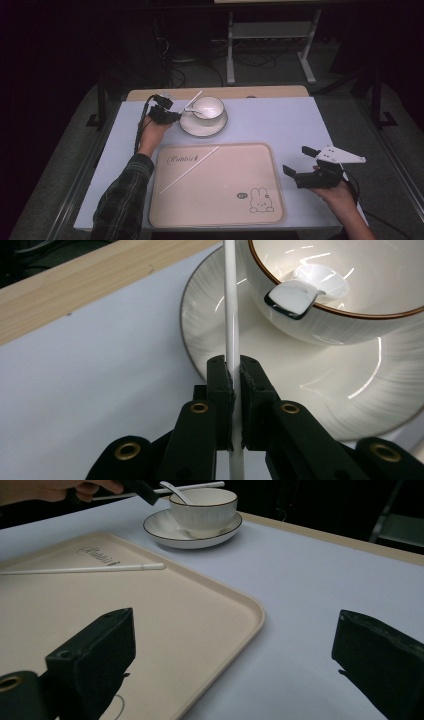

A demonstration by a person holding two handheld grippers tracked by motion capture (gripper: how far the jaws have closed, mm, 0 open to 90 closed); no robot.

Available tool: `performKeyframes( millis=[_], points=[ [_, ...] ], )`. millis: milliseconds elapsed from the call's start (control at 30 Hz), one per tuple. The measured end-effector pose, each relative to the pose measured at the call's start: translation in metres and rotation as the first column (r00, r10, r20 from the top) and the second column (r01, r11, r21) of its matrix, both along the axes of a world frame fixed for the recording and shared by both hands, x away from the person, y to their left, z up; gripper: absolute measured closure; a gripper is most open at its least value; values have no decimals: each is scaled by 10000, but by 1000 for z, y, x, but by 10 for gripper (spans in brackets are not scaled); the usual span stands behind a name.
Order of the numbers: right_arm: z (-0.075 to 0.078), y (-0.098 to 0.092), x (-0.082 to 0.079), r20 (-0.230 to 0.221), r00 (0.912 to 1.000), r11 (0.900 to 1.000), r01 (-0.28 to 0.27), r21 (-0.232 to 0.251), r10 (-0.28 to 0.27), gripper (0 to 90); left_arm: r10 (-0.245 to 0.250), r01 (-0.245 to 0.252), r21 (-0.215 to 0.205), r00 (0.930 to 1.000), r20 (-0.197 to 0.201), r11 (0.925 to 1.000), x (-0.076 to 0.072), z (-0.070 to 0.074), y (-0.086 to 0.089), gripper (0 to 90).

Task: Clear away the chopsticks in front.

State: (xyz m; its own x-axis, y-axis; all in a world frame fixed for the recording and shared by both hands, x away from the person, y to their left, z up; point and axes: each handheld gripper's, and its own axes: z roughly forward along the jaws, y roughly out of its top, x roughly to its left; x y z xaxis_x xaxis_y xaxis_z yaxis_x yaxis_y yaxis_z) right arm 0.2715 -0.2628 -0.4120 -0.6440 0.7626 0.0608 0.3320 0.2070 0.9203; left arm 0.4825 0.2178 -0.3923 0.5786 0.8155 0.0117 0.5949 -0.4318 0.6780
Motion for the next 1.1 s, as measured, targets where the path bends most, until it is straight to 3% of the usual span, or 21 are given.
performKeyframes(
  millis=[333, 467, 667, 867, 1000, 1100],
  points=[
    [0, 1, 0, -39, 10000, 10000, -14, -23, 14, 32, 368, -369, -96, 9993, -75, 9993, -37, 9, 40, 845],
    [0, 1, 0, -22, 10000, 10000, -28, -54, 27, 32, 501, -506, -240, 9985, -216, 9984, -59, 10, 53, 845],
    [0, 1, 0, -29, 10000, 10000, -32, -51, 32, 32, 381, -390, -350, 9989, -258, 9986, -106, 11, 65, 845],
    [0, 3, 1, -23, 10000, 10000, -50, -84, 50, 32, 54, -64, -611, 9998, -169, 9981, -150, 8, 60, 846],
    [0, 4, 0, -11, 10000, 9999, -65, -131, 65, 32, -190, 183, -751, 9998, -96, 9970, -168, 8, 49, 846],
    [1, 4, 0, 17, 10000, 9999, -72, -138, 72, 32, -674, 651, -806, 9974, -262, 9946, -179, 4, 35, 846]
  ],
)
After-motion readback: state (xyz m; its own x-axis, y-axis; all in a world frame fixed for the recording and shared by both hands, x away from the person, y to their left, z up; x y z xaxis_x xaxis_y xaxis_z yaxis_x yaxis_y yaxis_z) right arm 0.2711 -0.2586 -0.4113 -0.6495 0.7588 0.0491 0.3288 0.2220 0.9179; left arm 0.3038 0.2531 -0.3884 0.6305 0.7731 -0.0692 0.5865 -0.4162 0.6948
